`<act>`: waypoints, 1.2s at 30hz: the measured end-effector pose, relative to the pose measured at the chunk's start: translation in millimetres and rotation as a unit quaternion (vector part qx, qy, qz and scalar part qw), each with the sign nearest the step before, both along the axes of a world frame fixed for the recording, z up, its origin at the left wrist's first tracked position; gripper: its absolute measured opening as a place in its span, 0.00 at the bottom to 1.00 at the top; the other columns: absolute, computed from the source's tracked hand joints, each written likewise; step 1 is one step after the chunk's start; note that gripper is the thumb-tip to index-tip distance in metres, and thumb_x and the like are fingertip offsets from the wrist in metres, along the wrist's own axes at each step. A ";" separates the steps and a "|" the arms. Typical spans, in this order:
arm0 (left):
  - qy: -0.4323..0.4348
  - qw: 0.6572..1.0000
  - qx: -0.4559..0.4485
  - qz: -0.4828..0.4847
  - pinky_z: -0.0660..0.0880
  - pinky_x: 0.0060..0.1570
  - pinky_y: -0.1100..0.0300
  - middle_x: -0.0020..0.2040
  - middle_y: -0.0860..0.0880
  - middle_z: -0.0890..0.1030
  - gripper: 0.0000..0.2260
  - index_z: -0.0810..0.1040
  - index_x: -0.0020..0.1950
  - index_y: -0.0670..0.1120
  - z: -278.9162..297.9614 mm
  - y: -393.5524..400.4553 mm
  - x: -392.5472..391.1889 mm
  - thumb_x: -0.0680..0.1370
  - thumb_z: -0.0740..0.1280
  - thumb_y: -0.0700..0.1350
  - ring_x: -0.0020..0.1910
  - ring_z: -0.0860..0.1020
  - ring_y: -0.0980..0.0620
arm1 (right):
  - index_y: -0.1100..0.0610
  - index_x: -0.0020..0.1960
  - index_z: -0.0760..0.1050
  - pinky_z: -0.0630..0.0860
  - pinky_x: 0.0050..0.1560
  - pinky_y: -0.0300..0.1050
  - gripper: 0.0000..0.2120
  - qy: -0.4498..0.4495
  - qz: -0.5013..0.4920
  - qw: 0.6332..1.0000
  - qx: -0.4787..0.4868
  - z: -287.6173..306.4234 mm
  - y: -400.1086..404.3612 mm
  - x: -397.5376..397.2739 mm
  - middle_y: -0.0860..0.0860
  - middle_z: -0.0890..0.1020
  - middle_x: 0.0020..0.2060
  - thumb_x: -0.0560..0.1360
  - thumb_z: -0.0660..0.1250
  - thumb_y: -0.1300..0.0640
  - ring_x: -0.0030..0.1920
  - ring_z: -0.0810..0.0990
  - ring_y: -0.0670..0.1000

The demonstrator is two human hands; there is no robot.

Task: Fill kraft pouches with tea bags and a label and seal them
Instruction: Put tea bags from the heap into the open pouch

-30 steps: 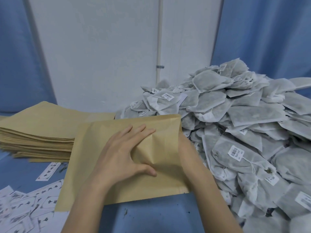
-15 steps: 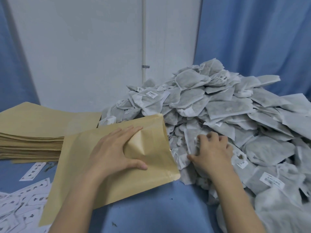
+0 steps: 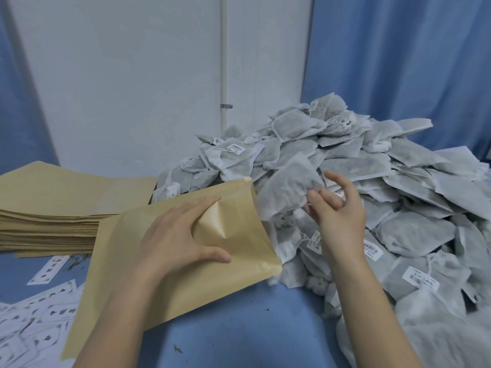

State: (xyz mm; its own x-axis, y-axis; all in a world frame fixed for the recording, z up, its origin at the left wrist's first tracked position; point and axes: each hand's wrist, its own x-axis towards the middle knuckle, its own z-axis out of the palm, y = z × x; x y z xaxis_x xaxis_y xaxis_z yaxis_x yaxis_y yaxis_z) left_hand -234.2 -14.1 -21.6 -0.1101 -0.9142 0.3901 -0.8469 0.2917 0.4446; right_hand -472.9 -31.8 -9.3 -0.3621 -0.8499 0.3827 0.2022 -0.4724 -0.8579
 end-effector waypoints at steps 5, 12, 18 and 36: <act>0.063 0.998 -0.019 -0.025 0.65 0.66 0.58 0.63 0.73 0.67 0.43 0.63 0.62 0.76 5.6 2.7 0.7 0.48 0.74 0.71 0.67 0.66 0.62 | 0.56 0.49 0.74 0.78 0.36 0.36 0.12 -0.053 0.145 0.985 0.082 -7.2 -3.7 16.5 0.52 0.82 0.36 0.73 0.64 0.72 0.36 0.83 0.46; 0.044 0.996 -0.018 -0.071 0.64 0.58 0.69 0.57 0.80 0.67 0.40 0.62 0.58 0.80 6.8 4.5 -8.4 0.48 0.71 0.71 0.61 0.68 0.68 | 0.43 0.29 0.77 0.64 0.30 0.28 0.21 0.475 0.184 0.859 0.053 -14.5 -1.5 27.7 0.42 0.74 0.23 0.71 0.62 0.67 0.27 0.69 0.35; 0.021 0.998 0.007 -0.057 0.64 0.59 0.67 0.56 0.79 0.66 0.39 0.62 0.57 0.81 1.8 0.5 -4.0 0.49 0.74 0.70 0.60 0.65 0.69 | 0.42 0.35 0.79 0.70 0.35 0.36 0.16 0.535 0.107 0.835 0.066 -24.9 -9.4 21.3 0.42 0.78 0.31 0.73 0.63 0.60 0.32 0.74 0.41; -0.027 1.000 0.001 0.004 0.60 0.70 0.55 0.70 0.65 0.65 0.43 0.58 0.63 0.77 -1.8 -1.5 5.3 0.53 0.75 0.69 0.72 0.61 0.56 | 0.42 0.49 0.73 0.76 0.47 0.44 0.19 0.283 -0.097 0.951 0.076 -16.4 -14.5 -11.3 0.45 0.79 0.48 0.63 0.77 0.46 0.48 0.79 0.47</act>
State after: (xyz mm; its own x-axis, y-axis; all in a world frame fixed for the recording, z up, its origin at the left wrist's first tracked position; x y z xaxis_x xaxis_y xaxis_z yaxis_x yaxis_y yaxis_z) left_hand -228.9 -15.7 -23.4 -0.1226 -0.9162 0.3815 -0.8720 0.2830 0.3993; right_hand -484.2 -46.3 -25.7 -0.2895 -0.8494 0.4413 -0.3914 -0.3157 -0.8644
